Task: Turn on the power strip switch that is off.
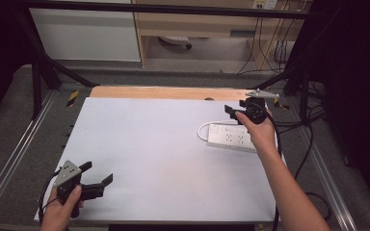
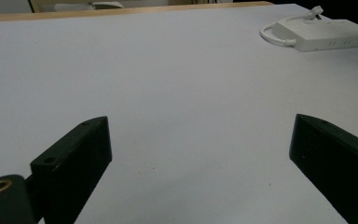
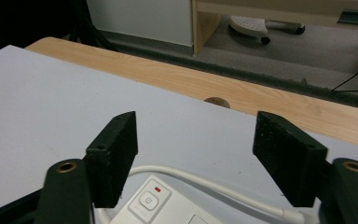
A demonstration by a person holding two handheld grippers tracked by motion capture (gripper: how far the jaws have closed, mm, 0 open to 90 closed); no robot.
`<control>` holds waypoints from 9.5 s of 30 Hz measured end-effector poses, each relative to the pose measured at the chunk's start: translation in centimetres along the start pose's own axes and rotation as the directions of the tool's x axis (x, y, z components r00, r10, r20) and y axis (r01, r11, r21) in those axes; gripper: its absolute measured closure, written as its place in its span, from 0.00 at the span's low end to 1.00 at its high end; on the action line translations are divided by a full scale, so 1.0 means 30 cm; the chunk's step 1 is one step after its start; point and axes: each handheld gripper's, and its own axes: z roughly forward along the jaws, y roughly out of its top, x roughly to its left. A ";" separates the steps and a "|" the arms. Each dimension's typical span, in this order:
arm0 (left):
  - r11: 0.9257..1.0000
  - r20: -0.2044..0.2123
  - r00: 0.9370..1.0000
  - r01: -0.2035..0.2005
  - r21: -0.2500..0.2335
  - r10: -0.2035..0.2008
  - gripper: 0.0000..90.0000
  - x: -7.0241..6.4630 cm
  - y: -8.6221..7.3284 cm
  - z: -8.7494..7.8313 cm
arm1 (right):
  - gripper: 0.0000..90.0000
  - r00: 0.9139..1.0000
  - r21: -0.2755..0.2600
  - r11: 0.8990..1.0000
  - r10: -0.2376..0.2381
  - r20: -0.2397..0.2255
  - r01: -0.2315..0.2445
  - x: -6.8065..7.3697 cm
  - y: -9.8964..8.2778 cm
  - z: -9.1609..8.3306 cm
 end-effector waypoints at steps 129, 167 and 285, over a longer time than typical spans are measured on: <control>0.999 0.013 0.999 -0.036 0.033 0.036 0.06 -0.010 -0.005 0.008 | 1.00 0.997 0.105 0.993 -0.059 0.054 0.053 0.003 -0.280 0.150; 0.998 0.016 0.999 -0.041 0.040 0.040 0.06 -0.014 -0.005 0.011 | 1.00 0.996 0.077 0.995 -0.060 0.060 0.056 0.005 -0.298 0.145; 0.997 0.012 0.999 -0.052 0.053 0.051 0.06 -0.014 -0.008 0.013 | 0.16 1.000 -0.007 1.000 -0.011 0.004 0.011 0.050 -0.214 0.074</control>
